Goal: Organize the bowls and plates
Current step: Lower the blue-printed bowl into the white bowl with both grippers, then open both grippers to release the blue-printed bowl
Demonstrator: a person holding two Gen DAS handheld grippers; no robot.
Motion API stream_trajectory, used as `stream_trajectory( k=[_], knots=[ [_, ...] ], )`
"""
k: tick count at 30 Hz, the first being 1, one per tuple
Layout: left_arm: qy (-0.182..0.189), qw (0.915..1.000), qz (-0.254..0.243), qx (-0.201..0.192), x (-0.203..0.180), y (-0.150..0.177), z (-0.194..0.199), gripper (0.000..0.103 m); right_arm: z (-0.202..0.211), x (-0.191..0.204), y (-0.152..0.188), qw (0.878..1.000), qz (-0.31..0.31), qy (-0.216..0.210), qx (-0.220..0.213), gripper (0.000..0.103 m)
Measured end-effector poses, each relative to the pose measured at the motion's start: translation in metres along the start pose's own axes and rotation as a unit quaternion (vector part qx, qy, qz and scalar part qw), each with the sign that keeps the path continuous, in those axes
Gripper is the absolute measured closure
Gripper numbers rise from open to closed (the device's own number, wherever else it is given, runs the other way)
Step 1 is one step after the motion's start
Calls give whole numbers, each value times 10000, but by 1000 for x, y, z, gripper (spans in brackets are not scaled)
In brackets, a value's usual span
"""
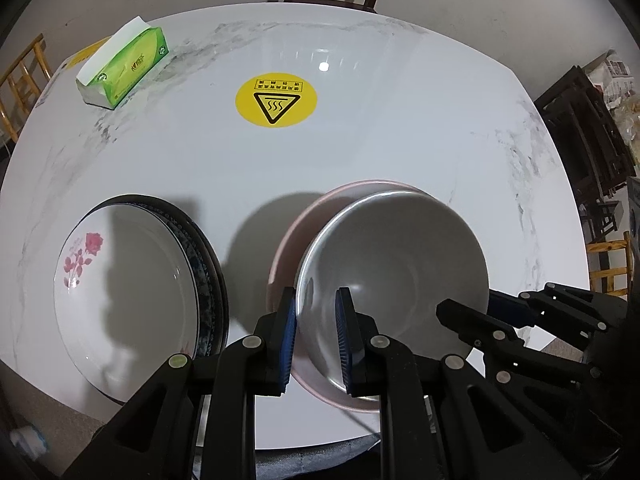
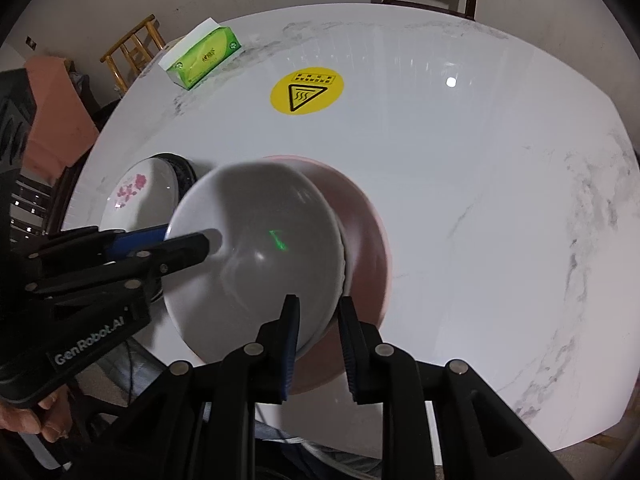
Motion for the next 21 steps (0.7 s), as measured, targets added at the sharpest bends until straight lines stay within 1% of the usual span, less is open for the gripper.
stream_trajectory(
  k=[7, 10, 15, 17, 21],
  knots=[
    [167, 9998, 46, -139, 4, -1, 5, 88, 0, -3, 0, 10000, -55, -53, 3, 81],
    [264, 9993, 95, -238, 7, -1, 12, 84, 2, -5, 2, 9999, -84, -75, -1, 80],
    [354, 9981, 307, -399, 21, 2, 24, 68, 12, -10, 3, 9998, -121, -60, -143, 78],
    [350, 9975, 412, -450, 28, 4, 29, 58, 20, -11, 3, 9995, -138, -106, -249, 78],
    [401, 9961, 609, -504, 42, 9, 34, 50, 33, -17, 6, 9987, -178, -92, -463, 78]
  ],
)
Point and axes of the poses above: each gripper's, at about its wrist camera, not at the fingertips, and z roughly against the way its jaws point, x to its left, y to its underside, the point moved 3 cm from there along -z, roughly the way its jaws point, and after that the axes turned 5 degrees about y, right-handed, at the moved point
